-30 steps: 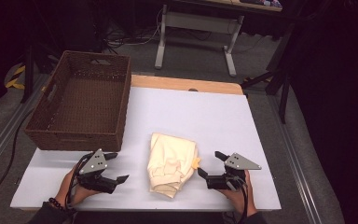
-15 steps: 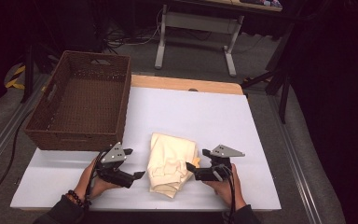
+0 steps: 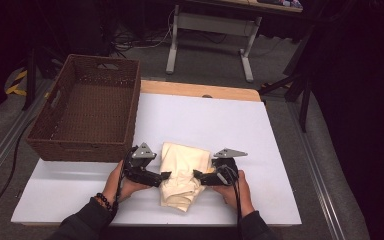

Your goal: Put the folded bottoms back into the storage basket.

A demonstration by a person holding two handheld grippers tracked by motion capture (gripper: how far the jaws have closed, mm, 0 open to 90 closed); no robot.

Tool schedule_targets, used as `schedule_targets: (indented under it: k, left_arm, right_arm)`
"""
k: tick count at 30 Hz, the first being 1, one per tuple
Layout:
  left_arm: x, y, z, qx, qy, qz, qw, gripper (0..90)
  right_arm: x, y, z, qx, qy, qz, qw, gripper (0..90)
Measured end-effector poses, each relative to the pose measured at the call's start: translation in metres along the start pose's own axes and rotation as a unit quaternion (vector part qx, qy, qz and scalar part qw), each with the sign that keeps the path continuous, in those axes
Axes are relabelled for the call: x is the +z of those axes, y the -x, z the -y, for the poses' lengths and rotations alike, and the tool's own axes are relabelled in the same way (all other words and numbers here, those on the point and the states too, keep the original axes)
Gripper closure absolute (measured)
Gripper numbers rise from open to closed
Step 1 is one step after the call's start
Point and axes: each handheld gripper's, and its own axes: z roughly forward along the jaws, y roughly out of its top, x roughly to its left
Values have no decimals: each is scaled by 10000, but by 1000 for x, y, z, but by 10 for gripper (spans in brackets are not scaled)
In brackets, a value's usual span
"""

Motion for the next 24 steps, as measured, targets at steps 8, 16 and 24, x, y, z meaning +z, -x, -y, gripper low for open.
schedule_targets:
  k: [8,16,24]
  left_arm:
    - [10,-8,3,-393,-311,527,9973,279]
    - [11,-4,4,-242,-205,469,9984,328]
    - [11,-5,2,-87,-243,593,9979,443]
  right_arm:
    - [8,-8,-4,-74,-94,53,9999,159]
    - [8,-14,-3,96,10,-199,9998,410]
    - [9,-13,-3,271,-19,-599,9978,575]
